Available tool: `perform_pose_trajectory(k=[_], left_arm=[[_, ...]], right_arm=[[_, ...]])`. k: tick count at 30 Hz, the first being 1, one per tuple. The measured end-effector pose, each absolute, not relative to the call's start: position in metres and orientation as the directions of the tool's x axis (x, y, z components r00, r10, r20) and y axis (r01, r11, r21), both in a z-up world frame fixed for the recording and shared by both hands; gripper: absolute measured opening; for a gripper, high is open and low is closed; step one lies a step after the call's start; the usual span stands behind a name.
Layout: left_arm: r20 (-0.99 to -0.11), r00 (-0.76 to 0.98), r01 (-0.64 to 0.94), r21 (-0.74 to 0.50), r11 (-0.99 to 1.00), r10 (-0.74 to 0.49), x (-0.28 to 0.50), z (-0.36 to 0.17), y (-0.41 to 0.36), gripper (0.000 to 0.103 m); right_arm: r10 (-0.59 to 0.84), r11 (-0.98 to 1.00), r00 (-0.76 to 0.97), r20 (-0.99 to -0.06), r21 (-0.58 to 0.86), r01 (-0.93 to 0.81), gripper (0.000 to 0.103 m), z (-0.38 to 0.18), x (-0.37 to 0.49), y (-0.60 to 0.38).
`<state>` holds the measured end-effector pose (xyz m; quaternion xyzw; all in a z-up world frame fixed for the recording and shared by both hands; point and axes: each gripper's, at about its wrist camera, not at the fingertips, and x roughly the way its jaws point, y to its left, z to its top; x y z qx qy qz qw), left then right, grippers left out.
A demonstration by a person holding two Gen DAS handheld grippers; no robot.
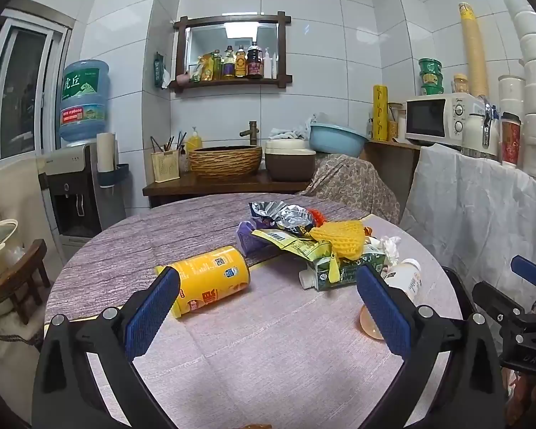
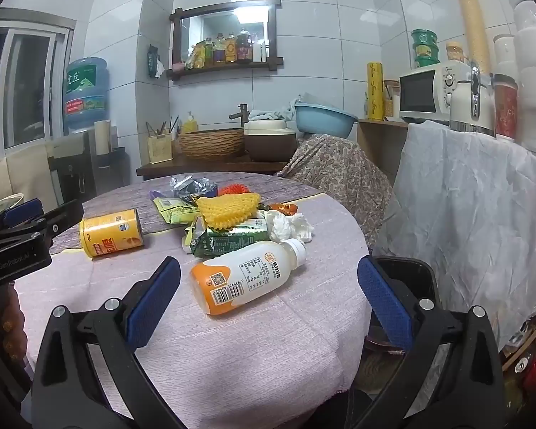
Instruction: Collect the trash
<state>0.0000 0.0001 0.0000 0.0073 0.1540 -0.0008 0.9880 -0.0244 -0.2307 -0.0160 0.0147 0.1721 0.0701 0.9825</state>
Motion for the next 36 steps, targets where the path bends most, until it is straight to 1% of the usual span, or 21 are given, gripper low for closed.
perform_pose_trajectory(k=[7,14,21,36], left_arm=[[-0.323,0.946,0.011,0.015,1.0,-0.006,0.0024,-0.0014,-0.0018,0.098],[-0.32,0.947,0.011,0.011,1.0,-0.007,-0.0003,-0.0016,-0.0004,0.098],[-0.341,0.94,0.019,0.001,1.0,-0.018,0.0051,-0.0041,0.0002,0.098],[-0.354,0.935,0.031,0.003,1.0,-0.028,0.006,-0.0091,-0.0032,0.098]], right_arm=[[0.138,0.99,0.93,-0.34,0.054,-0.127,0.098,-0.0237,-0.0174,-0.2384],[0.134,0.991,0.932,-0.338,0.052,-0.124,0.098,-0.0185,-0.0234,-0.2344],[0.137,0.99,0.929,-0.345,0.058,-0.125,0.098,-0.0171,-0.0244,-0.2342],[0.142,0.99,0.923,-0.356,0.061,-0.129,0.098,-0.0205,-0.022,-0.2323]])
